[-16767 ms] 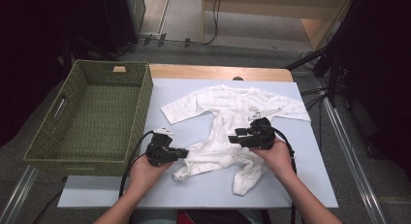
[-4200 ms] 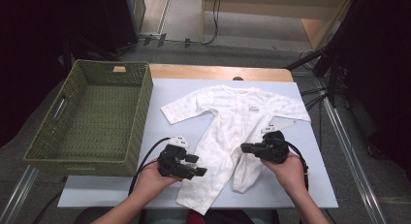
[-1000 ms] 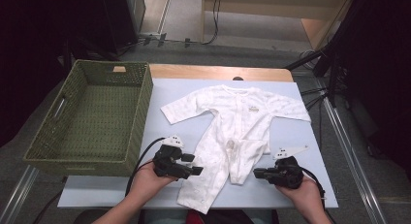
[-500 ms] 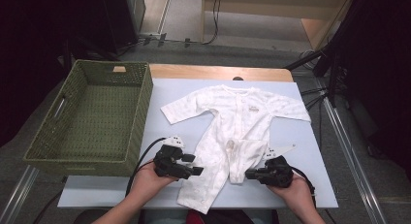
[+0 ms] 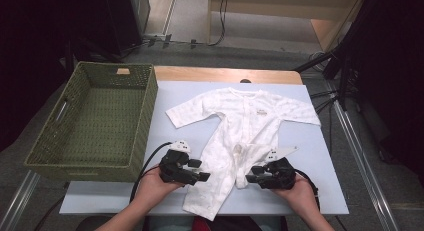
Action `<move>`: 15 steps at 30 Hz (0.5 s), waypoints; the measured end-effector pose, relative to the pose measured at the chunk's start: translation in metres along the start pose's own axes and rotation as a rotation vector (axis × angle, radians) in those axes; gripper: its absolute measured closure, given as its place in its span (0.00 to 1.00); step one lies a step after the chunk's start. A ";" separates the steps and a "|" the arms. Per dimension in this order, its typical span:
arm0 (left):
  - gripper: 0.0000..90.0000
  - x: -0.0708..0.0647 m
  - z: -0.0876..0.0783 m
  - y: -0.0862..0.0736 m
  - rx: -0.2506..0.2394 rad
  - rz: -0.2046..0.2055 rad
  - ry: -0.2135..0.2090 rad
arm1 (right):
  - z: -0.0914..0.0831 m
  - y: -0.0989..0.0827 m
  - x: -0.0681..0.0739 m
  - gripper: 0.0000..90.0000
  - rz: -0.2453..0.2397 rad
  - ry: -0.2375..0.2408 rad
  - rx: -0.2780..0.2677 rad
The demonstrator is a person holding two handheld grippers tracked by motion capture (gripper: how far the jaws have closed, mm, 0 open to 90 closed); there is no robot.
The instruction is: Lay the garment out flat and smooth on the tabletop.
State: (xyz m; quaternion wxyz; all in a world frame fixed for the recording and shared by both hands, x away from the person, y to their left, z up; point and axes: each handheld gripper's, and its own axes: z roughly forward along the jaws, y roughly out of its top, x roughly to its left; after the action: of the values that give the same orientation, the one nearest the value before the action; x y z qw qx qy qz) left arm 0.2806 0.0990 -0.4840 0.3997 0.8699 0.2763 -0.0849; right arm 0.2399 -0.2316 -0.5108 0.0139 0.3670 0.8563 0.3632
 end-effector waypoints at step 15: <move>0.41 0.000 0.000 0.000 -0.002 0.001 0.000 | 0.006 0.005 0.002 0.97 0.034 -0.013 0.026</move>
State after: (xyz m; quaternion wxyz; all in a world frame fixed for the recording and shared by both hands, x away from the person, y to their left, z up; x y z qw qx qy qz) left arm 0.2803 0.0986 -0.4843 0.4005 0.8696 0.2760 -0.0845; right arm 0.2435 -0.2242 -0.5117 0.0086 0.3838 0.8546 0.3497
